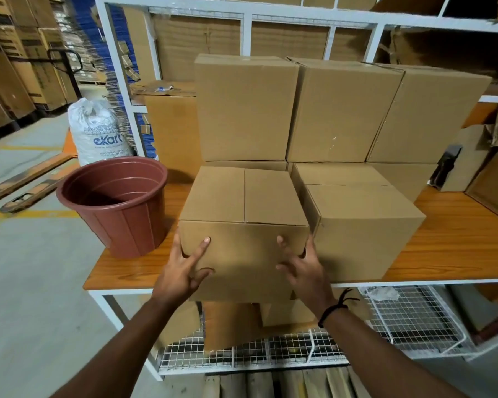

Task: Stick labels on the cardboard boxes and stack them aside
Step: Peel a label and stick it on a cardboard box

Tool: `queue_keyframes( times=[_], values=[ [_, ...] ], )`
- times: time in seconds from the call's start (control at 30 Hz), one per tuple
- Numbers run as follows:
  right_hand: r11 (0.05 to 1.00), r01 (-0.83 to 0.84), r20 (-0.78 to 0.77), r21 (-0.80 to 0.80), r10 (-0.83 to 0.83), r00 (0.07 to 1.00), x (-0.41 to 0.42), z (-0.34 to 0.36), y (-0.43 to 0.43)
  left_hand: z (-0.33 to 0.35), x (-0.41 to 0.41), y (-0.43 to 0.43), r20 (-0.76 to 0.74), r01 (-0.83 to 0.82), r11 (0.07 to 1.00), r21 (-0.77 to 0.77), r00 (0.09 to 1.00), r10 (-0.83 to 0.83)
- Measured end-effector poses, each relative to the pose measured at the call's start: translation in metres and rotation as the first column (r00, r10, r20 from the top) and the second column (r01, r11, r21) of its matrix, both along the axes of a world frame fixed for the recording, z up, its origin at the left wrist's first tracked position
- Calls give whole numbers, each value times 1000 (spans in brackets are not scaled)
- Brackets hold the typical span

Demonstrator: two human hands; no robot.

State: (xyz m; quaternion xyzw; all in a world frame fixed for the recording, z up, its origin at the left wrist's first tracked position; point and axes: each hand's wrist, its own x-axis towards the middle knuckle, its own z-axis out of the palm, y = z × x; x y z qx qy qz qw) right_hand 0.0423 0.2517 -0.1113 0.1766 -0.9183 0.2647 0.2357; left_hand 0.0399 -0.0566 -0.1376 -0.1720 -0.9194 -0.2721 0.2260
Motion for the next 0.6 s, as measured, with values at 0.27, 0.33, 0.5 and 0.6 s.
queue_keyframes(
  times=[0.27, 0.33, 0.5, 0.6],
  values=[
    [1000, 23, 232, -4, -22, 972, 0, 90, 21, 56, -7, 1, -118, 40, 994, 100, 993, -28],
    [1000, 27, 275, 4, -27, 961, -4, 103, 23, 65, -15, 3, -113, 74, 989, 131, 992, -60],
    [1000, -14, 297, -20, 19, 955, -9, 98, 27, 67, -27, 2, -87, 77, 988, 137, 994, -65],
    [998, -49, 356, -42, 61, 933, -2, 72, 30, 62, -28, 5, -104, 82, 984, 160, 992, -66]
  ],
)
